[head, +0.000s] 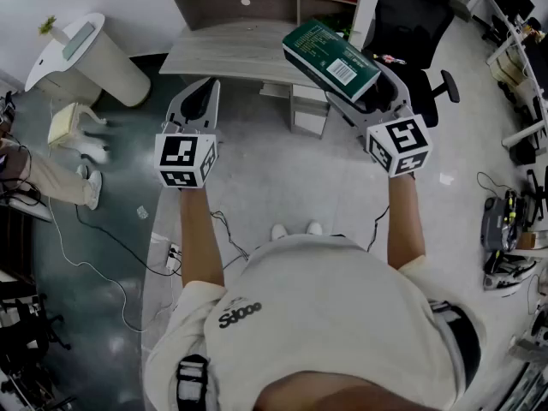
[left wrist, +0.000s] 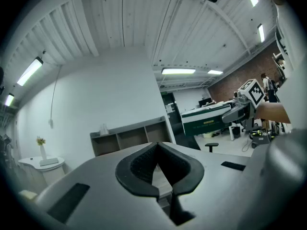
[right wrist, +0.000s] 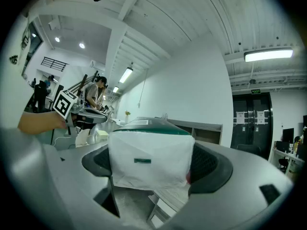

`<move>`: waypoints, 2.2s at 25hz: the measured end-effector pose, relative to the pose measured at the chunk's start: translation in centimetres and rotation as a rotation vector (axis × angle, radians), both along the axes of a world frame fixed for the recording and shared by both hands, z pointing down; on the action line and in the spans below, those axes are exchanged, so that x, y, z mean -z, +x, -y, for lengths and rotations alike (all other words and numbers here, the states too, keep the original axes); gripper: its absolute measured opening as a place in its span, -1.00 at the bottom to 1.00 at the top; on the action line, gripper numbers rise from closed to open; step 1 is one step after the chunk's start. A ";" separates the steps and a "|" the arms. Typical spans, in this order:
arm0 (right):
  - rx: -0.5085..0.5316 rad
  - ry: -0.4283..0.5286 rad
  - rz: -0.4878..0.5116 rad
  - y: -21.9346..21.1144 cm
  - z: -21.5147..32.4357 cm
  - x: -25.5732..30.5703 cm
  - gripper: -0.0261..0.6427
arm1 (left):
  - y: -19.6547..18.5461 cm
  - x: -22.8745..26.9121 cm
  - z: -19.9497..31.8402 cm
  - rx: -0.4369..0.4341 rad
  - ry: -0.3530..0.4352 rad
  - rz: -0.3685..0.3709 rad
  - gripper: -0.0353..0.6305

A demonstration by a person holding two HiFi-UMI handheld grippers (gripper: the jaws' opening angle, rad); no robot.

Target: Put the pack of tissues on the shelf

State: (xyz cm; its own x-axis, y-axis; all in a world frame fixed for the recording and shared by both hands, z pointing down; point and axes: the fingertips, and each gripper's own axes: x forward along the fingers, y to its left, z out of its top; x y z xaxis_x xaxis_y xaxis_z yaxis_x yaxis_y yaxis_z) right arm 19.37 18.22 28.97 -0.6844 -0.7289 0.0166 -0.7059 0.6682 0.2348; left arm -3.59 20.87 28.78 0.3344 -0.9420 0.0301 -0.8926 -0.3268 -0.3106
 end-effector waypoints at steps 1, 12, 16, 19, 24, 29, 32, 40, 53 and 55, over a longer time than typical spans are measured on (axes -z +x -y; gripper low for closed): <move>0.001 0.001 -0.002 0.0 0.1 0.0 0.35 | -0.1 0.2 0.1 0.005 0.010 -0.009 -0.84; 0.024 0.010 0.054 -2.3 -0.3 0.6 0.36 | -1.8 -0.2 0.4 -0.026 0.022 0.002 -0.84; -0.001 0.021 0.062 -4.6 -0.5 1.1 0.36 | -3.8 -0.4 0.7 -0.059 0.021 -0.003 -0.84; -0.026 0.025 0.057 -5.2 -0.9 1.0 0.36 | -4.7 -1.1 0.7 -0.078 0.010 -0.003 -0.84; -0.039 0.019 0.049 -5.8 -0.3 0.4 0.36 | -5.4 -2.0 1.2 -0.087 0.004 -0.018 -0.84; -0.025 0.013 0.062 -6.4 2.2 0.0 0.35 | -6.0 -2.7 3.3 -0.074 -0.008 -0.026 -0.84; -0.009 0.007 0.074 -7.1 5.3 -0.5 0.36 | -6.5 -3.5 6.1 -0.064 -0.024 -0.016 -0.84; 0.055 0.019 0.131 -7.5 17.3 -0.6 0.35 | -6.3 -3.6 17.7 -0.028 -0.038 0.010 -0.84; 0.177 0.007 0.191 -7.5 36.8 0.9 0.36 | -5.2 -2.4 35.5 0.059 -0.048 -0.001 -0.84; 0.202 0.005 0.204 -8.0 38.7 1.0 0.36 | -5.5 -2.8 36.9 0.081 -0.055 -0.009 -0.84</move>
State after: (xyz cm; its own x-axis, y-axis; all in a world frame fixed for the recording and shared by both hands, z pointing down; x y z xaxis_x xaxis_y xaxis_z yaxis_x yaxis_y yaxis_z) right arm 11.35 -20.43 28.00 -0.8048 -0.5769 -0.1395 -0.5913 0.7996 0.1049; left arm -9.10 -16.00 31.62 0.2577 -0.9629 0.0798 -0.9193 -0.2697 -0.2865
